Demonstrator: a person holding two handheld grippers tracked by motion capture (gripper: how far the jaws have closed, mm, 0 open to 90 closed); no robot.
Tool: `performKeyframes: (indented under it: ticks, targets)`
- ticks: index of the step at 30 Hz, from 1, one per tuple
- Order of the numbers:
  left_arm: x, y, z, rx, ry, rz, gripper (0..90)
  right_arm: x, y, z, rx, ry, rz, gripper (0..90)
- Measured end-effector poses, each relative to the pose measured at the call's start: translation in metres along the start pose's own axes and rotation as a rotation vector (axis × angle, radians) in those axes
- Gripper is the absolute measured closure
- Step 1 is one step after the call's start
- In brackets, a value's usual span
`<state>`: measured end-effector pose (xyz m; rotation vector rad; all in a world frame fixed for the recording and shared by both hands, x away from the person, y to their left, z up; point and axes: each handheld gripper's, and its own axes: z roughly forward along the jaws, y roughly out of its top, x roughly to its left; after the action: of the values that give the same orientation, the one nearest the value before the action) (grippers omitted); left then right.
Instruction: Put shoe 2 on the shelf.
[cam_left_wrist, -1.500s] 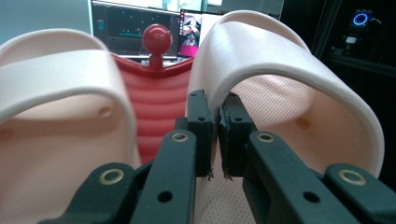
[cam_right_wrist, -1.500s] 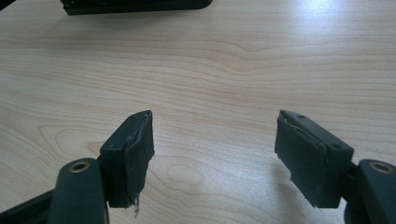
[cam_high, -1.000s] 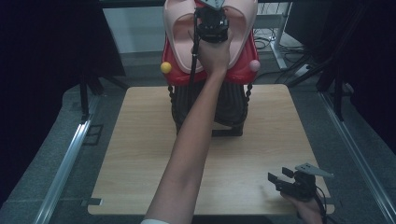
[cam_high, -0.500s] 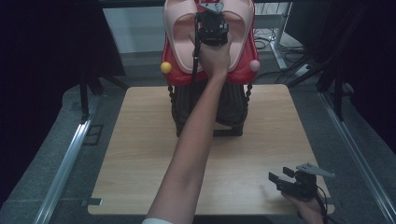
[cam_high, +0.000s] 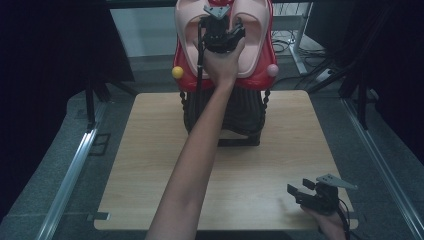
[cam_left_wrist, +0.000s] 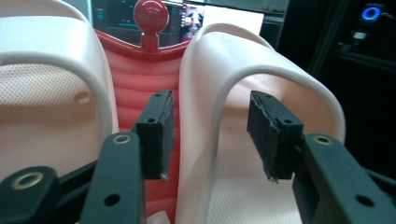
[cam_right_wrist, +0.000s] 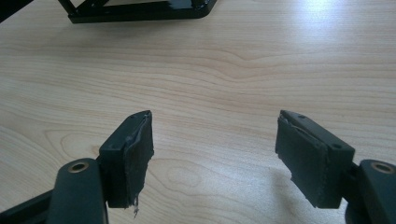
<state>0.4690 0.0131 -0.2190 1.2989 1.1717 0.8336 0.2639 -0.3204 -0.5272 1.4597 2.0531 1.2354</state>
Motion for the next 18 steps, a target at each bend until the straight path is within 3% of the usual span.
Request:
performKeyframes:
  ticks: [7, 18]
  targets:
    - [0.007, -0.002, -0.018, 0.000, -0.098, 0.002, 47.7, 0.001, 0.000, 0.001, 0.005, -0.005, -0.003, 27.7]
    - [0.009, -0.005, -0.045, 0.031, -0.198, 0.035, 46.1, 0.005, 0.000, 0.002, 0.009, -0.007, -0.014, 27.7]
